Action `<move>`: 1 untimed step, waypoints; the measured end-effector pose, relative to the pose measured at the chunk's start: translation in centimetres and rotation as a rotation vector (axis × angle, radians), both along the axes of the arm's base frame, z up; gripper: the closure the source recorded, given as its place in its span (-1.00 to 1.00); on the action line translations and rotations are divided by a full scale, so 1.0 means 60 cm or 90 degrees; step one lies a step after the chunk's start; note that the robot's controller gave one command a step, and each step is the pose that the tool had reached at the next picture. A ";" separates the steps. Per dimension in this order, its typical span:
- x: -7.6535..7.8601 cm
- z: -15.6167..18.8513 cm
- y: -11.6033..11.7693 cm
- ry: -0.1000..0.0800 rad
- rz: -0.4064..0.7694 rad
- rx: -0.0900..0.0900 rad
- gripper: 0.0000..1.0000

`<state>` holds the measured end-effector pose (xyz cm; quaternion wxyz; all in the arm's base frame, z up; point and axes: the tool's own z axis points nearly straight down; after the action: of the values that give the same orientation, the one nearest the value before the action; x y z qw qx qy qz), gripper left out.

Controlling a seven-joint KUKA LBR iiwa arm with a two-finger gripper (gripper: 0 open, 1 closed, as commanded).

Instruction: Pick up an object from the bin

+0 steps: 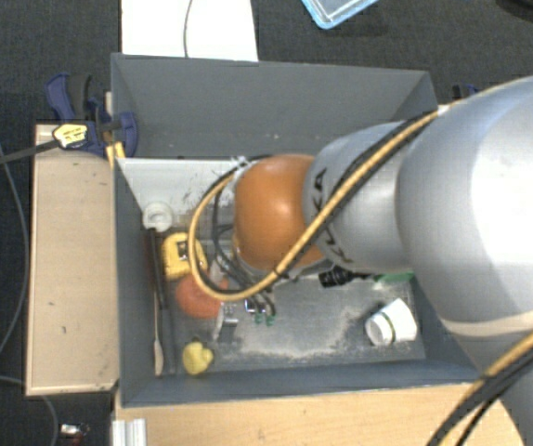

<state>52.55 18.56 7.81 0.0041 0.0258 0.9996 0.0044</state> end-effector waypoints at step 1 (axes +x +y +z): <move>0.004 0.002 0.062 -0.001 -0.026 0.000 1.00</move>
Offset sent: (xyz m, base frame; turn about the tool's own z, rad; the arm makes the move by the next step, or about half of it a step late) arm 0.0000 0.0000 0.0000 0.0000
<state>52.77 22.27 7.91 0.0048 0.0464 0.9989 0.0040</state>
